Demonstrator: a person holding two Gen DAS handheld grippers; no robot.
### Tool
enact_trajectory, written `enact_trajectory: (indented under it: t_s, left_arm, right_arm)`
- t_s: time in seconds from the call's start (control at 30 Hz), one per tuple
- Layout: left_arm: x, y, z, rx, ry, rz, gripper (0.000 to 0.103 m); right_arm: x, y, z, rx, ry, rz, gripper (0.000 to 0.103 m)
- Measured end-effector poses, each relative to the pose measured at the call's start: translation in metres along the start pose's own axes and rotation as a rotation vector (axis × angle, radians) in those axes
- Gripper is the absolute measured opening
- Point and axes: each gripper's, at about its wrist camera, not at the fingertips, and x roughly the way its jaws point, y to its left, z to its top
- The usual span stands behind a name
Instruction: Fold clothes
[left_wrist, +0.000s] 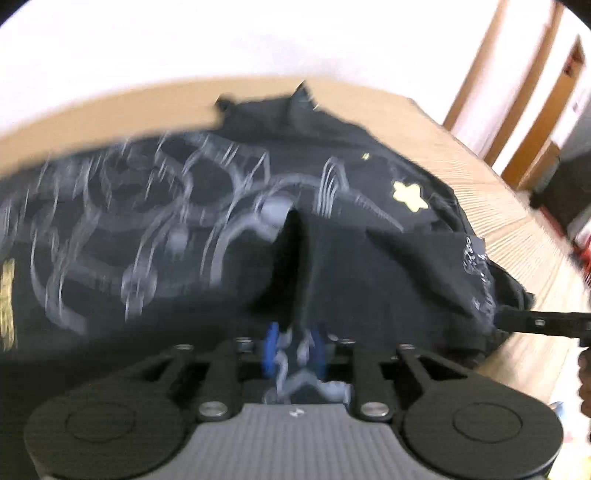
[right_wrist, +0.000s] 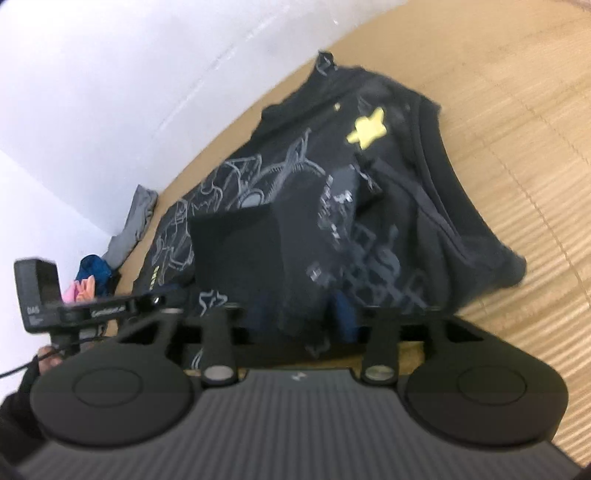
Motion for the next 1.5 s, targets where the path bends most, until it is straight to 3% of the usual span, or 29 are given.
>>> enact_trajectory:
  t_s: [0.2, 0.23, 0.27, 0.3, 0.33, 0.5, 0.57, 0.67, 0.73, 0.8, 0.9, 0.97, 1.07, 1.17, 1.33, 1.5]
  left_arm:
    - [0.041, -0.008, 0.014, 0.011, 0.04, 0.012, 0.035]
    - [0.045, -0.008, 0.015, 0.002, 0.041, 0.018, 0.016]
    - [0.047, -0.008, 0.016, -0.013, 0.046, 0.015, 0.005]
    - [0.043, -0.009, 0.015, -0.028, 0.052, 0.013, 0.004]
    - [0.035, -0.01, 0.016, -0.038, 0.054, 0.011, 0.004]
    - [-0.012, -0.004, -0.001, -0.146, 0.106, -0.023, 0.004]
    - [-0.013, -0.002, -0.018, -0.159, 0.146, -0.023, 0.005]
    - [-0.003, 0.002, -0.037, -0.191, 0.204, -0.036, 0.005]
    - [0.001, 0.006, -0.039, -0.209, 0.204, -0.061, 0.008]
    - [-0.007, 0.009, -0.038, -0.19, 0.186, -0.076, 0.012]
    - [-0.026, 0.02, -0.042, -0.181, 0.163, -0.087, 0.025]
    - [-0.037, 0.031, -0.044, -0.206, 0.145, -0.093, 0.037]
    - [-0.038, 0.042, -0.034, -0.229, 0.108, -0.093, 0.04]
    - [-0.023, 0.046, -0.021, -0.238, 0.095, -0.121, 0.044]
    - [0.018, 0.046, -0.01, -0.288, 0.152, -0.201, 0.044]
    - [0.029, 0.05, -0.01, -0.363, 0.141, -0.274, 0.045]
  right_arm:
    - [0.023, 0.008, 0.001, -0.105, -0.002, -0.06, 0.063]
    - [0.026, 0.006, 0.0, -0.113, -0.009, -0.064, 0.062]
    - [0.028, 0.005, 0.0, -0.122, -0.015, -0.068, 0.056]
    - [0.03, 0.004, 0.0, -0.129, -0.016, -0.069, 0.043]
    - [0.031, 0.003, 0.002, -0.122, -0.005, -0.062, 0.006]
    - [0.004, -0.005, 0.009, -0.026, -0.026, 0.09, 0.005]
    - [-0.001, -0.005, 0.006, -0.056, 0.033, 0.124, 0.005]
    - [0.011, -0.003, -0.003, -0.143, 0.165, 0.047, 0.01]
    - [0.013, -0.003, -0.005, -0.163, 0.189, 0.005, 0.014]
    - [0.003, -0.006, 0.001, -0.149, 0.151, 0.012, 0.024]
    - [-0.024, -0.011, 0.015, -0.147, 0.056, 0.047, 0.048]
    - [-0.04, -0.017, 0.026, -0.142, -0.012, 0.059, 0.072]
    - [-0.04, -0.027, 0.044, -0.071, -0.059, 0.092, 0.075]
    - [-0.014, -0.038, 0.061, 0.027, -0.009, 0.159, 0.074]
    - [0.032, -0.039, 0.076, 0.08, 0.091, 0.14, 0.074]
    - [0.051, -0.051, 0.087, 0.132, 0.131, 0.152, 0.074]
